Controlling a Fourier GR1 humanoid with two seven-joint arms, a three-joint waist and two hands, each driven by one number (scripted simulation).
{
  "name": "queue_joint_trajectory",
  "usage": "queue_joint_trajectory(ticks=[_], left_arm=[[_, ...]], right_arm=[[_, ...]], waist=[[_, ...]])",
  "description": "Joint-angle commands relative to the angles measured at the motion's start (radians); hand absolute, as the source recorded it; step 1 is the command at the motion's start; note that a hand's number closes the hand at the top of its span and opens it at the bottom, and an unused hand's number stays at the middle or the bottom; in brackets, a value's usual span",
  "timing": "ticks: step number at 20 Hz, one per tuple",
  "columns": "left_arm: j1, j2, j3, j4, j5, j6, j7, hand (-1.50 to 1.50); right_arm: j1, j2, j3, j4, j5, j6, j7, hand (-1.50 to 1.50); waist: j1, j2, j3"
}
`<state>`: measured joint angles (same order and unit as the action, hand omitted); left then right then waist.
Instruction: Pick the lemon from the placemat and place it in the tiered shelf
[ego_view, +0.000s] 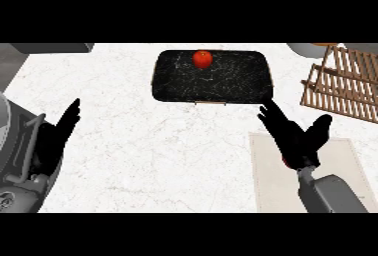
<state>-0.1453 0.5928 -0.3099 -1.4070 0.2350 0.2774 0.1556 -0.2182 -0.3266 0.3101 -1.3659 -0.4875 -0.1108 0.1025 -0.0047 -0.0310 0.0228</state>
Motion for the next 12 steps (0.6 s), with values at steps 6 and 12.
queue_joint_trajectory(ticks=[6,12], left_arm=[[0.131,-0.068,0.113,0.038,0.140,0.049,0.086,0.00],[0.221,-0.115,0.152,-0.052,0.222,0.017,0.101,0.00]], right_arm=[[0.108,-0.411,-0.310,-0.145,0.229,-0.175,-0.241,1.50],[0.479,-0.451,-0.444,-0.089,0.197,-0.243,-0.296,-1.50]], waist=[[-0.149,-0.023,-0.037],[-0.125,0.007,-0.025]])
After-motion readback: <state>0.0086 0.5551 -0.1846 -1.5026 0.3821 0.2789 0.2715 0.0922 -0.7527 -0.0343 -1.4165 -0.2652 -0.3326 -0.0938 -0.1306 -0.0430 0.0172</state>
